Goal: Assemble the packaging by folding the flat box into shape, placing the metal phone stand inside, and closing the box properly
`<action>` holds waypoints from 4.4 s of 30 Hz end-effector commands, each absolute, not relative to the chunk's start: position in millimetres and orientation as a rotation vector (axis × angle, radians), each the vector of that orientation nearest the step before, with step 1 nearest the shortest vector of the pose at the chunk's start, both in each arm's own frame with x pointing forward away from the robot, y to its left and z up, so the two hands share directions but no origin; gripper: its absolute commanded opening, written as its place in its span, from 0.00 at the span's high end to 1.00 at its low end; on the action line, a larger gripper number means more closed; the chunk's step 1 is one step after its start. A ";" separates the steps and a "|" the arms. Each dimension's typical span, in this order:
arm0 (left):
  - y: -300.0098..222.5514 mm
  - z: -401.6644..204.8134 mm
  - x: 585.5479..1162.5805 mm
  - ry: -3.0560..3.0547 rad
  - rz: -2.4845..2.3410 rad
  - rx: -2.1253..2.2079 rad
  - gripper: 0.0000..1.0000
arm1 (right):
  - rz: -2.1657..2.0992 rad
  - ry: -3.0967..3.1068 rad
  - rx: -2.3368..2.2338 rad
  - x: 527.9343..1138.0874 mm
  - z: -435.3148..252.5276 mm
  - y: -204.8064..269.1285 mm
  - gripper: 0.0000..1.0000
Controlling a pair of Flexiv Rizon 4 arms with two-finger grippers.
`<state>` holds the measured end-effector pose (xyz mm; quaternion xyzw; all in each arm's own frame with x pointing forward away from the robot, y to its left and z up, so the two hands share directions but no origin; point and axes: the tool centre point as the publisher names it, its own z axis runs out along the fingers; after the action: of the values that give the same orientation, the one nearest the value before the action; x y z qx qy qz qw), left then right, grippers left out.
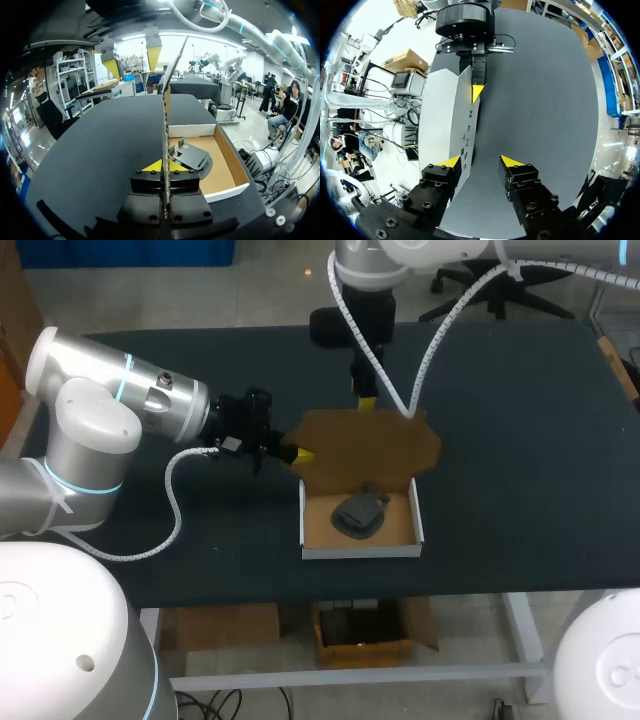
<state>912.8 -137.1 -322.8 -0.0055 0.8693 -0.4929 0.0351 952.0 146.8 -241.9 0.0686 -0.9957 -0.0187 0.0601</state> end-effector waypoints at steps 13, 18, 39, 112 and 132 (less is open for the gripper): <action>-137.1 -323.3 912.9 2.671 -1.515 -0.015 1.00 | -0.041 -3.070 0.244 926.5 -236.9 147.5 0.56; -137.1 -323.3 912.9 2.671 -1.515 -0.015 1.00 | -0.036 -3.071 0.247 920.9 -237.8 148.0 0.57; -137.1 -323.3 912.9 2.671 -1.515 -0.015 1.00 | 0.018 -3.085 0.171 915.3 -249.5 149.5 0.54; -137.1 -323.3 912.9 2.671 -1.515 -0.015 1.00 | -0.261 -3.036 -0.021 940.2 -219.6 128.9 0.00; -137.1 -323.3 912.9 2.671 -1.515 -0.015 1.00 | -0.209 -3.070 -0.266 956.9 -200.4 120.4 0.00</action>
<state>912.6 -137.1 -323.1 -0.0055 0.8692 -0.4931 0.0355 956.8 120.4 -200.8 -0.0862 -0.9936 -0.0676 0.0258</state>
